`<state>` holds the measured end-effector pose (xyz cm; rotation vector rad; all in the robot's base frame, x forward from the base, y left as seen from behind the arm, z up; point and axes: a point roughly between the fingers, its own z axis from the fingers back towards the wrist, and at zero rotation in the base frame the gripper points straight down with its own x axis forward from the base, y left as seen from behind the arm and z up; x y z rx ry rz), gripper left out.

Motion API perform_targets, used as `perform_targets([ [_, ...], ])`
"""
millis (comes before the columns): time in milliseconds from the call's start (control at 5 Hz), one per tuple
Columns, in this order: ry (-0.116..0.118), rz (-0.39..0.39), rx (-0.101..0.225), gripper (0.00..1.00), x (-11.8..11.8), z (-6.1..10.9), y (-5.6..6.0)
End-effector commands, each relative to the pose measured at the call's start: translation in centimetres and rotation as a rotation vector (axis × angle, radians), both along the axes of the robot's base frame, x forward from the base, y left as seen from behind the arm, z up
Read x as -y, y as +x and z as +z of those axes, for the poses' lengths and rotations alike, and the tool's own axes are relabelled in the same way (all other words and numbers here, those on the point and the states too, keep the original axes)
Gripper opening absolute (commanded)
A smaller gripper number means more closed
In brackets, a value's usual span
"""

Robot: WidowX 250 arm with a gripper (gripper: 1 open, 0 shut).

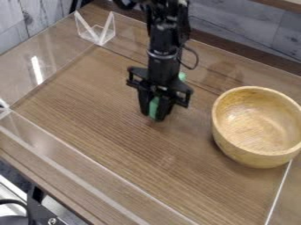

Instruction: Put green stick into wooden bowl

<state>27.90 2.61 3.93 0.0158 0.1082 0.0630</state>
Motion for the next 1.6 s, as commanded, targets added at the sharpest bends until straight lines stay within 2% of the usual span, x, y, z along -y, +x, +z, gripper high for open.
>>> perform_targets([
  [0, -0.002, 0.032, 0.126, 0.00, -0.6, 4.6, 1.5],
  [200, -0.004, 0.043, 0.130, 0.00, -0.5, 3.9, 1.5],
  [400, -0.022, 0.027, 0.127, 0.00, 1.8, 4.1, 1.9],
  [800, -0.057, -0.016, 0.141, 0.00, 8.7, 3.8, 3.9],
  [1400, -0.057, -0.003, 0.145, 0.00, 9.4, 4.7, 4.2],
])
